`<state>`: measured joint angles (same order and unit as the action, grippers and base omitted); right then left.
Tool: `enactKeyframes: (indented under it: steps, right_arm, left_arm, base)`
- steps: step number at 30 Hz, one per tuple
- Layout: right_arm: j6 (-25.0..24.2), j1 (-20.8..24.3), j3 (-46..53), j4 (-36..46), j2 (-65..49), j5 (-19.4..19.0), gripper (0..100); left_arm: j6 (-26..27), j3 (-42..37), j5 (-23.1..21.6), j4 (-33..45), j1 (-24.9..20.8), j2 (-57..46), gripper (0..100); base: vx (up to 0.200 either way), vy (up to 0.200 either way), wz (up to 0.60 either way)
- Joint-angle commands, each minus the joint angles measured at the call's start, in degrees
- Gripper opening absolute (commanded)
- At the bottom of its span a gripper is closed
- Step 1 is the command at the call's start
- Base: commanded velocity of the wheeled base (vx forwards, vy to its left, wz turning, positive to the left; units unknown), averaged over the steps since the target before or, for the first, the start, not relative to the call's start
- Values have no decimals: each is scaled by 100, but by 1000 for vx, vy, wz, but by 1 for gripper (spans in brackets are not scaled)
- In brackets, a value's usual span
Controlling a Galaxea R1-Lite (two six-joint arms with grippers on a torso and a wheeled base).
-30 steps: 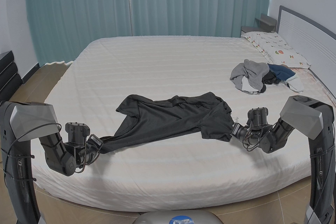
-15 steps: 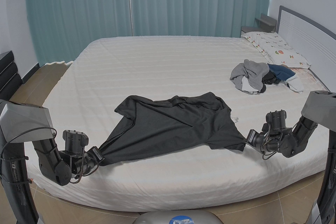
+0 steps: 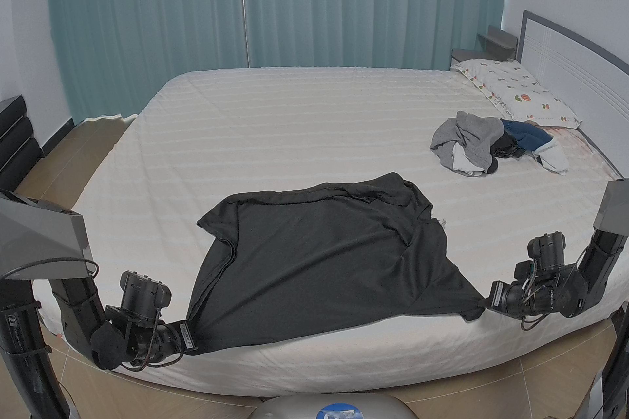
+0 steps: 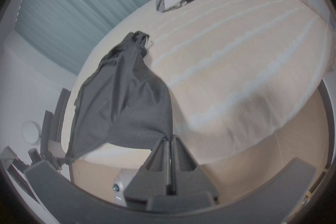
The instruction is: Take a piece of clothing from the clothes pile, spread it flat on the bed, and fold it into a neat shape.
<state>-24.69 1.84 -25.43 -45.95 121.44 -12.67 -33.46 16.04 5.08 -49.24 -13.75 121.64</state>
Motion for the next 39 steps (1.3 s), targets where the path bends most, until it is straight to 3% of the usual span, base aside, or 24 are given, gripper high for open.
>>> enactKeyframes:
  steps: [1, 13, 14, 16, 17, 22, 24, 26, 27, 28, 29, 30, 34, 37, 39]
  right_arm:
    - [210, 36, 434, -20, -77, 1, 0]
    - [350, 308, 680, 7, 20, 63, 0]
    - [350, 308, 653, -2, 64, 80, 100]
    - [350, 308, 601, -11, 99, 80, 100]
    - [342, 308, 583, -28, 90, 71, 100]
    - [227, 229, 390, -72, -174, 19, 100]
    - [-80, 97, 12, -2, -437, -8, 100]
    - [-397, 97, -190, -20, -481, -25, 100]
    - [-810, 97, -445, -37, -472, -52, 100]
    - [-845, 97, -472, -37, -472, -52, 100]
    - [-1337, 97, -735, -64, -385, -61, 100]
    - [-1425, 97, -762, -64, -367, -69, 100]
    - [-2532, 0, -1289, -160, 99, -386, 100]
    - [-2981, -166, -1438, -450, 433, -544, 100]
    - [-3060, -246, -1403, -723, 582, -614, 100]
  left_arm:
    - [156, -110, 1, 160, -31, -132, 0]
    - [446, -260, 10, 283, -75, -114, 0]
    - [446, -251, 1, 283, -75, -105, 0]
    - [446, -242, 1, 274, -75, -105, 0]
    - [437, -242, 1, 266, -75, -105, 100]
    - [393, -180, 1, 230, -75, -158, 100]
    - [367, -128, -16, 204, -14, -228, 100]
    - [279, -49, -16, 195, 22, -290, 100]
    - [103, 74, -51, 195, 74, -369, 100]
    - [86, 92, -51, 195, 83, -369, 100]
    - [-90, 224, -51, 186, 109, -422, 100]
    - [-108, 233, -51, 178, 109, -430, 100]
    - [-495, 426, -78, 63, 109, -474, 100]
    - [-1083, 602, -113, -16, 74, -439, 100]
    - [-1154, 655, -139, -7, 57, -395, 100]
  base:
    - [0, 0, 0]
    - [0, 0, 0]
    - [0, 0, 0]
    - [0, 0, 0]
    - [0, 0, 0]
    - [0, 0, 0]
    - [0, 0, 0]
    - [0, 0, 0]
    - [0, 0, 0]
    - [0, 0, 0]
    - [0, 0, 0]
    - [0, 0, 0]
    - [0, 0, 0]
    - [0, 0, 0]
    - [0, 0, 0]
